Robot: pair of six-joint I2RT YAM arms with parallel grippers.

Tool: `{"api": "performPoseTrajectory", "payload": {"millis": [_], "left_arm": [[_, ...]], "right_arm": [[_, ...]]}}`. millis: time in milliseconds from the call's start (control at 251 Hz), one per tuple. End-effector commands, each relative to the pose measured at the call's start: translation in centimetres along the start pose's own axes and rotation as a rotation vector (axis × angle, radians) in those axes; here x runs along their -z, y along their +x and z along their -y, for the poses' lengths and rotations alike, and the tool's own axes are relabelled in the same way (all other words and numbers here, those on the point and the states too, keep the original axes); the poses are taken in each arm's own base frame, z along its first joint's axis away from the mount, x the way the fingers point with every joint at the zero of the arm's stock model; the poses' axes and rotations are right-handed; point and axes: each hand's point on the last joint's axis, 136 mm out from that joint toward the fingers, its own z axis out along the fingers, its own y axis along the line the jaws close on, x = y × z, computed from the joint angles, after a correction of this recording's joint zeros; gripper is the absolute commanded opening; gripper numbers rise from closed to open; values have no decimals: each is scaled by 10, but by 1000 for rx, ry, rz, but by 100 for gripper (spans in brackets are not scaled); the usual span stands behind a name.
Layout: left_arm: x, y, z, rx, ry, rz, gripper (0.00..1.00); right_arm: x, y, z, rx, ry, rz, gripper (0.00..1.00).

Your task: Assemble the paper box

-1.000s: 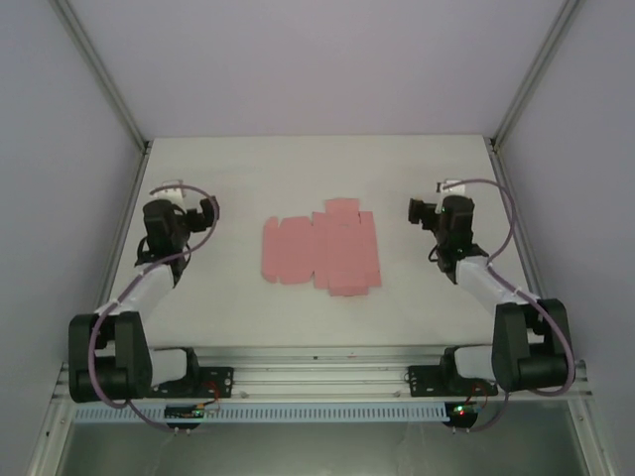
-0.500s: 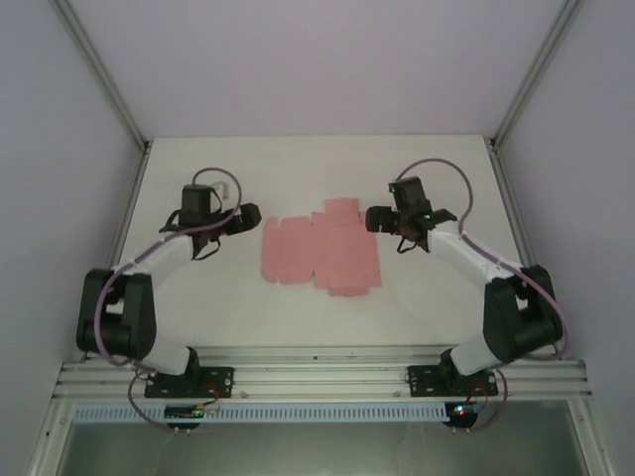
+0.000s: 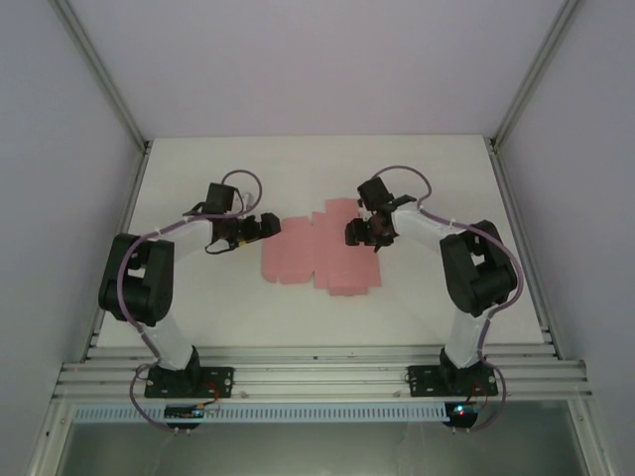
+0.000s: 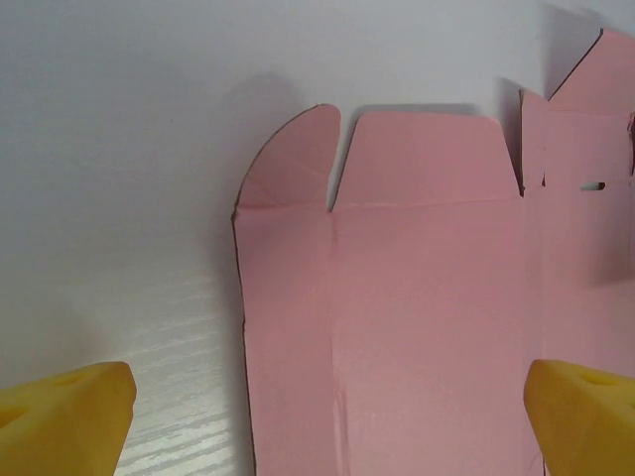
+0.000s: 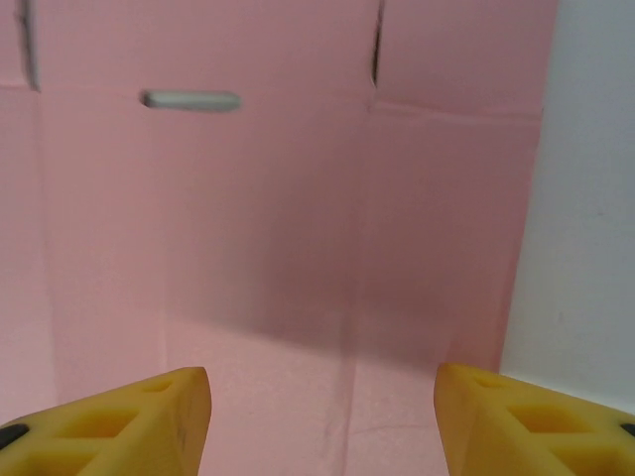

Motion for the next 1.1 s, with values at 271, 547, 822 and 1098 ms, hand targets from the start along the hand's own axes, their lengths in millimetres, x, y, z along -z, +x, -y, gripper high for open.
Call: {"api": "performPoseTrajectory", "payload": {"millis": [271,547,822,1098], "left_arm": [[-12,15,6,-11,0,-95,100],[-19,17,27,-3,144,-100,100],[-15,17,41,-23,236,-80,98],[-19,20,36,-16,258,-72,88]], "right_arm": [[-31,42,24,-86,28,-109,56],[-37,53,24,-121,-12,-121,57],[-37,55,23,-126,-33,-114,56],[-36,57,22,-137,-73,-101,56]]}}
